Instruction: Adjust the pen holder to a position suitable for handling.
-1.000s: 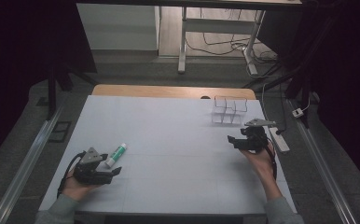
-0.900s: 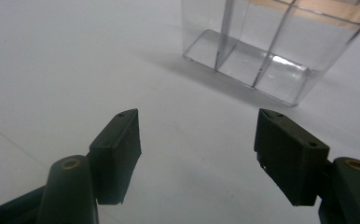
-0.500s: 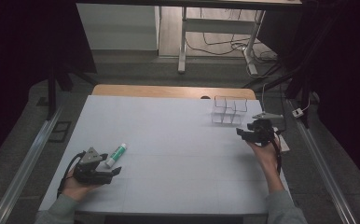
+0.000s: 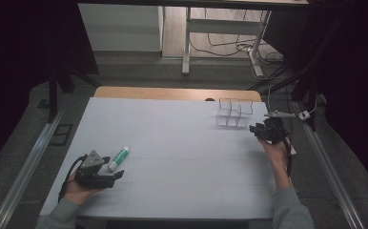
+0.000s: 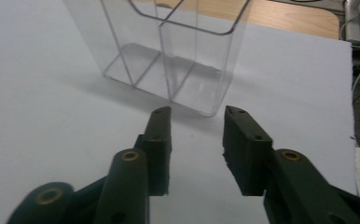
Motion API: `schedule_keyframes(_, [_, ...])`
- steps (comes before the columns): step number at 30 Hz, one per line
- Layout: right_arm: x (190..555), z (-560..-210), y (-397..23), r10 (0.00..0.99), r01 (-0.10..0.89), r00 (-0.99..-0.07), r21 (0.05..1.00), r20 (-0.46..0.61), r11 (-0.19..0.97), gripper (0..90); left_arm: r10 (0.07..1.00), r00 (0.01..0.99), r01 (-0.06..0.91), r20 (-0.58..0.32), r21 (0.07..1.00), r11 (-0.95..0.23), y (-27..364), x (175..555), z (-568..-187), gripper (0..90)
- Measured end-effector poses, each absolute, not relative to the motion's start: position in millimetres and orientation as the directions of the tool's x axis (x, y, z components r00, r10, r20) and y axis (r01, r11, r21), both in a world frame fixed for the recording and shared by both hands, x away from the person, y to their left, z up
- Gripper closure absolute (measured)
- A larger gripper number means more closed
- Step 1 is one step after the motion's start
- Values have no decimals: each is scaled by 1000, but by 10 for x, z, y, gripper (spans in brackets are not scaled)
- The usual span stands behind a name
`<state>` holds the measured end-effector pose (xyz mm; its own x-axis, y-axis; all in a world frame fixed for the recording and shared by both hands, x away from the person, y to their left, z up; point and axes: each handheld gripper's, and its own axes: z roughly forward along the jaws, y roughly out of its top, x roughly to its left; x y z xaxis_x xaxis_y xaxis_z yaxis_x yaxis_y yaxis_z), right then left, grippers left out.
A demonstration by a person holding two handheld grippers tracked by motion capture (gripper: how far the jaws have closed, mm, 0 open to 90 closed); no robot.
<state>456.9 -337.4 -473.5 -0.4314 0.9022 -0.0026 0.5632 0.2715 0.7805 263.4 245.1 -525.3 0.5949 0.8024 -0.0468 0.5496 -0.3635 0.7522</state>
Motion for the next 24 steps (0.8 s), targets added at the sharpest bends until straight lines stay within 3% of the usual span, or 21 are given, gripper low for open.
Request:
schedule_keyframes(7, [4699,-4766,-3417,900,555,-437,782,-16,283,881,805,592,553,-44,748,-366,2448,2633,-5256,213])
schedule_keyframes(24, [5066,-4888,-3430,896,548,-443,786,-19,287,891,821,570,564,-32,743,-362,2455,2619,-5267,213])
